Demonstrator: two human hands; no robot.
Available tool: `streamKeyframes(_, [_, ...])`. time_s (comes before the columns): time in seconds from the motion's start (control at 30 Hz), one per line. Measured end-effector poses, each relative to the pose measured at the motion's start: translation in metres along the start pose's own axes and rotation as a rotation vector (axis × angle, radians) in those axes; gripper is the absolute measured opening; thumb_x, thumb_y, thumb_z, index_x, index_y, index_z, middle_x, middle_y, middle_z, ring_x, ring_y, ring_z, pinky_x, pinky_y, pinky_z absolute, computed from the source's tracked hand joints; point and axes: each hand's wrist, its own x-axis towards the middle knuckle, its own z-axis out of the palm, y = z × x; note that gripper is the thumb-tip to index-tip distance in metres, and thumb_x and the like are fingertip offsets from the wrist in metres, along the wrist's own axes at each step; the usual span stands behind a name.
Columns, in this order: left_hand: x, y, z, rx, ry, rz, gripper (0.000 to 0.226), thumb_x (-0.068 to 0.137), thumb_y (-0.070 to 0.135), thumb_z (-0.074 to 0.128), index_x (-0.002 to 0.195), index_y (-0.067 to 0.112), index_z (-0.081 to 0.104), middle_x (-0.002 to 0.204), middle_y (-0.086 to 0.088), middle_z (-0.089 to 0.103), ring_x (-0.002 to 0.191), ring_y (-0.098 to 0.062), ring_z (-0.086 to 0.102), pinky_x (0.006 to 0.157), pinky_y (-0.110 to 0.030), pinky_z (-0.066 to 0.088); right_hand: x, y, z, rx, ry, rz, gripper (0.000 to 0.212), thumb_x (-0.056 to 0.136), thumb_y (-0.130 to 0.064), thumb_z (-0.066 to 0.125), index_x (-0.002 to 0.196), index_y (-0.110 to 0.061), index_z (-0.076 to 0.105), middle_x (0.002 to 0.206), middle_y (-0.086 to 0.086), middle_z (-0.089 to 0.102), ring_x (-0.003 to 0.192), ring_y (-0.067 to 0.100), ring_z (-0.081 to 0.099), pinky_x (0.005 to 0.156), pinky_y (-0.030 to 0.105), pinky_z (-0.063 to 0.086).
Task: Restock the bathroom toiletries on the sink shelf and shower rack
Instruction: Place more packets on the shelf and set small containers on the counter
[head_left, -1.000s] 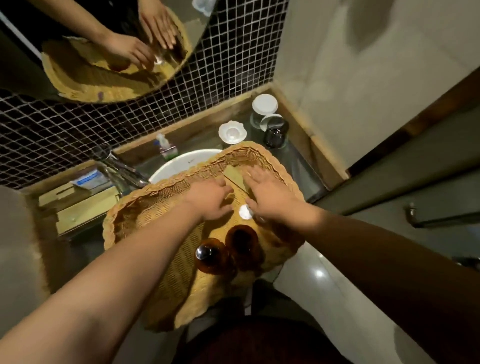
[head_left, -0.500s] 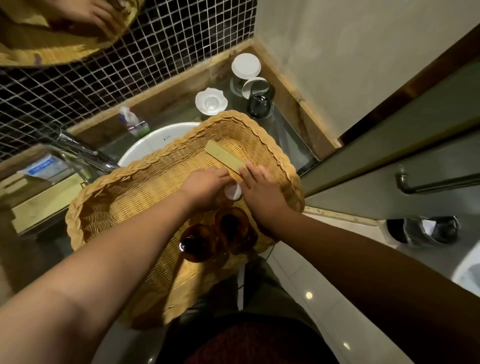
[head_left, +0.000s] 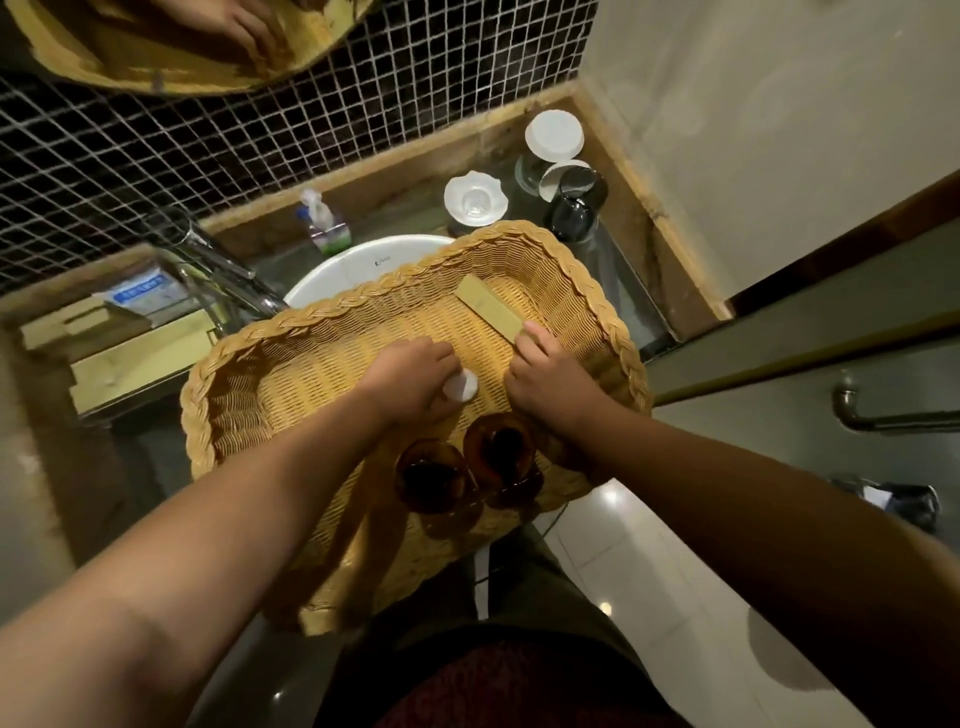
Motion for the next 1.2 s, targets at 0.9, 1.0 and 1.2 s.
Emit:
streamKeyframes(0.9, [-0.074,-0.013,0.015,-0.387,0.123,-0.452,0.029,0.088,0.039,0.068,0.115,0.027,0.069,0.116,0.009,0.067,0.109,-0.019,0.056,0.085,-0.037,0.047,0.075,-0.007,-0.019,0.593,0.083,-0.061,0.062,0.090,-0.044,0.064,0.145,-0.021,0.045,0.127,0.004,0.058,0.119,0.024,0.051,0.091,0.034,0.047])
streamKeyframes(1.0, [-0.068,-0.020,-0.005,-0.322,0.136,-0.468,0.031,0.083,0.046,0.070,0.112,0.034,0.068,0.115,0.012,0.067,0.109,-0.018,0.058,0.080,-0.034,0.048,0.072,0.003,-0.027,0.558,0.102,-0.072,0.064,0.089,-0.045,0.062,0.146,-0.020,0.044,0.127,0.005,0.058,0.114,0.025,0.056,0.083,0.032,0.046])
streamKeyframes(1.2, [-0.047,-0.026,-0.069,-0.181,0.229,-0.473,0.036,0.087,0.054,0.058,0.117,0.035,0.066,0.122,0.015,0.065,0.111,-0.012,0.057,0.078,-0.030,0.048,0.062,0.038,-0.070,0.486,0.071,-0.080,0.063,0.093,-0.046,0.053,0.150,-0.023,0.038,0.138,0.005,0.052,0.119,0.025,0.054,0.093,0.038,0.049])
